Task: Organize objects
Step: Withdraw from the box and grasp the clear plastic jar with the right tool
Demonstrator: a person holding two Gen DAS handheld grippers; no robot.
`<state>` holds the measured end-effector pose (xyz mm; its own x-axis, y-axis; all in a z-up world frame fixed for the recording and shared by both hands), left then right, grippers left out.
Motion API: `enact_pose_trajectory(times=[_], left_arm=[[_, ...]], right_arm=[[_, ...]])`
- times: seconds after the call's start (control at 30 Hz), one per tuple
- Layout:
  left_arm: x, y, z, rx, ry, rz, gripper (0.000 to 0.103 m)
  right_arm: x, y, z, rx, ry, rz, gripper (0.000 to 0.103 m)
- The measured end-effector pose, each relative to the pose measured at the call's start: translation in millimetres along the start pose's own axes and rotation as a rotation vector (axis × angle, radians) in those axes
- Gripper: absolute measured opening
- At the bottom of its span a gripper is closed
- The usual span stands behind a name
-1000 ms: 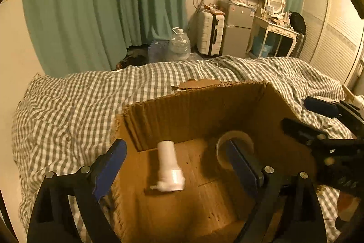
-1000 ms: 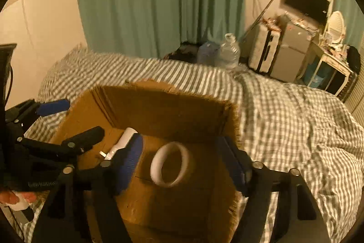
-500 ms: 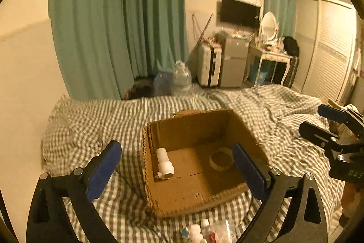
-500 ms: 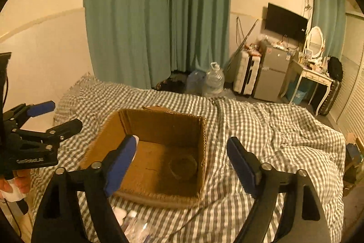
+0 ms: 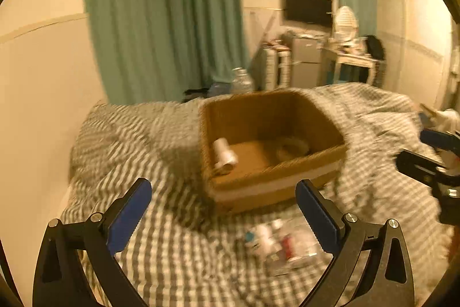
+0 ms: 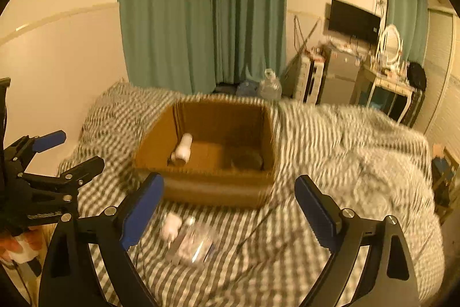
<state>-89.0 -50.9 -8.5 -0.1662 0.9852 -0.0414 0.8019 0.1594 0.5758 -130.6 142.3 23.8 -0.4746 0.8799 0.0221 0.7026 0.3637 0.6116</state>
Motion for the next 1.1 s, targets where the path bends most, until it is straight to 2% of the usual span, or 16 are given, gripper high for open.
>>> enact_pose_trajectory(times=[0.2, 0.33, 0.47, 0.53, 0.6, 0.7, 0.8, 0.87, 0.9, 0.93, 1.03, 1.1], left_arm=[[-7.8, -55.0, 62.8, -0.143, 0.075, 0.032, 0.103], [-5.5, -79.9, 89.7, -0.192, 0.074, 0.018, 0.103], [-5.9, -102.8, 110.4, -0.257, 0.059, -0.036, 0.102], [-11.9, -109.2, 114.7, -0.287, 0.091, -0.016, 0.102], [-19.6, -112.0, 117.8, -0.305, 0.138, -0.006, 0.102], [-26.0, -112.1, 117.4, -0.304, 0.18, 0.001, 0.102], [-24.7, -112.8, 117.9, -0.299, 0.174, -0.011, 0.102], [-23.7, -112.2, 118.2, -0.298, 0.165, -0.022, 0.102], [-24.1, -112.0, 118.7, -0.3, 0.164, -0.025, 0.102], [-24.8, -112.0, 118.6, -0.301, 0.166, -0.024, 0.102], [-25.1, -113.6, 118.6, -0.305, 0.166, -0.015, 0.102], [-21.6, -116.4, 119.0, -0.316, 0.15, -0.02, 0.102]], right_arm=[[-18.8, -59.0, 56.9, -0.141, -0.018, -0.036, 0.092], [-26.1, -102.9, 83.6, -0.224, -0.029, -0.045, 0.092], [-32.2, -138.6, 112.1, -0.308, -0.033, -0.029, 0.092], [-29.0, -153.7, 121.0, -0.337, -0.06, -0.03, 0.092], [-24.6, -160.8, 126.7, -0.35, -0.071, -0.021, 0.088], [-21.3, -164.8, 128.4, -0.358, -0.095, -0.043, 0.087], [-31.2, -175.2, 130.7, -0.374, -0.065, -0.069, 0.084], [-38.6, -186.1, 134.1, -0.399, -0.055, -0.092, 0.073], [-40.4, -191.2, 136.5, -0.404, -0.031, -0.063, 0.069], [-41.4, -192.9, 138.0, -0.405, -0.018, -0.054, 0.068], [-36.9, -180.8, 137.3, -0.379, -0.027, -0.075, 0.067], [-28.6, -165.0, 133.8, -0.341, -0.02, -0.039, 0.067]])
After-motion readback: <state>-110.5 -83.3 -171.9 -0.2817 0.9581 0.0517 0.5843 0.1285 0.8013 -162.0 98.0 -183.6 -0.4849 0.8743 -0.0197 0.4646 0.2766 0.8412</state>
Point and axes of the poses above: each gripper's, at about its wrist camera, not at the fingertips, and y roughly against the way its jaws point, x to its right, z to its underside, the point moved 3 cm from there along -y, roughly the way its jaws point, and after that the axes turned 3 degrees about z, right-handed, at the moved point
